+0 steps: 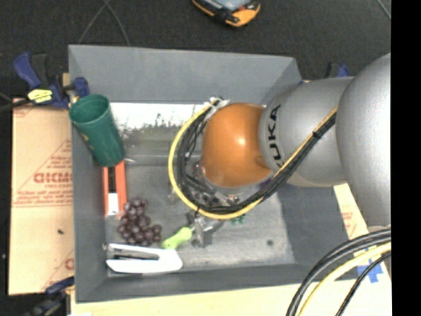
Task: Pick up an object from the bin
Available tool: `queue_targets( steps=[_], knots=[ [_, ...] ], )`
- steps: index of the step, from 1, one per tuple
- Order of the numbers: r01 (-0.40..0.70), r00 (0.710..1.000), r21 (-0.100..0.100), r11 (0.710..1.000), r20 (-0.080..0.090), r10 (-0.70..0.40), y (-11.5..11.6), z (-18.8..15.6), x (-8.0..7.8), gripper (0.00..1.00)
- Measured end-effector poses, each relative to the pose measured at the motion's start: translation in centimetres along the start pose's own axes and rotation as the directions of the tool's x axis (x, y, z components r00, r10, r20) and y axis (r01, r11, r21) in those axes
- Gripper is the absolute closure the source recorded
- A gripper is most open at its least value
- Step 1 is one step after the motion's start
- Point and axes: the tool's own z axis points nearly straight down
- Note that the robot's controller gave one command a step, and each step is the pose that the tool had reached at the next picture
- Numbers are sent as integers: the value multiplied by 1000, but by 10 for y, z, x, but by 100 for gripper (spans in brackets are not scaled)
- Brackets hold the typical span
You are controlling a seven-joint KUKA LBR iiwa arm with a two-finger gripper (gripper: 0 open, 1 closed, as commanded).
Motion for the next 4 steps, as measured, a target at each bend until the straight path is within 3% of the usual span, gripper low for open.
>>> queue_targets(
  steps=[1,2,4],
  knots=[
    [25,1000,8,1000,17,-25,-5,49,-15,0],
    [-106,994,2,994,11,106,-8,49,4,100],
    [-106,994,2,994,8,106,-8,30,6,100]
  ],
)
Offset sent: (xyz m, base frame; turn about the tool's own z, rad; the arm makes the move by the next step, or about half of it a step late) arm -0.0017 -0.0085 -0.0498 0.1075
